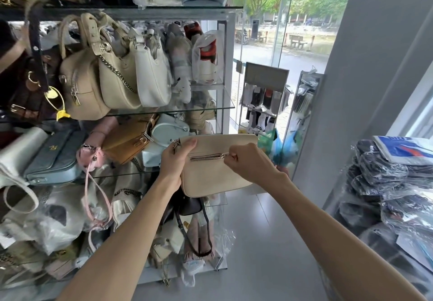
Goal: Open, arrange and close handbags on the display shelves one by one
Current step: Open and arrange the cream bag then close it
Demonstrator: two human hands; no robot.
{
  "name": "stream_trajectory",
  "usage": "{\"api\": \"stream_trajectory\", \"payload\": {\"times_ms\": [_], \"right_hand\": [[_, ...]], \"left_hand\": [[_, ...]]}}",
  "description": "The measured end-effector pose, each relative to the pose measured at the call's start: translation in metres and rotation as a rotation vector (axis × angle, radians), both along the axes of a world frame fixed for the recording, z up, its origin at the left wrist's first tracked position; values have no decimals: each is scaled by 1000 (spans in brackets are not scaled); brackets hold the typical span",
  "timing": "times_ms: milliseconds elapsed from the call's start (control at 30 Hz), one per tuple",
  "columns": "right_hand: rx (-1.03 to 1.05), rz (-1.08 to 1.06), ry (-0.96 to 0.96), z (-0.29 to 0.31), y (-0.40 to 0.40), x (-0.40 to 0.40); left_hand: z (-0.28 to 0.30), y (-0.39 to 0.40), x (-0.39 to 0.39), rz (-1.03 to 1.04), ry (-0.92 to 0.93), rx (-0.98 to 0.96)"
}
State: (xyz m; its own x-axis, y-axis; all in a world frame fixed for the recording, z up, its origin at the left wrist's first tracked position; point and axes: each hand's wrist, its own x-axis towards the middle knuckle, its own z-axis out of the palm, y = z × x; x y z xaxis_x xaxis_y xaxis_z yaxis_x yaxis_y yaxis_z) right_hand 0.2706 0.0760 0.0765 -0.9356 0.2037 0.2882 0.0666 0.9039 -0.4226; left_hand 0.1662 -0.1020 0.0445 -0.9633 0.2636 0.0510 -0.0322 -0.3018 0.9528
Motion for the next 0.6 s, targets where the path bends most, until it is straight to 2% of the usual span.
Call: {"api": "stream_trajectory", "payload": {"times_ms": [233,333,433,600], "right_hand": [[-55,-122,-14,-1,49,2],[-39,-168,-59,-5,43,-1],[-159,-193,-142,-13,28,-6],[-395,110,-368,-20,-20,-11]], "left_hand": [[-3,-24,-20,56,-32,19],[-2,-18,-17,75,-44,34],[2,-6,-12,103,-78,53],[18,24,2,197,-73,9]]}}
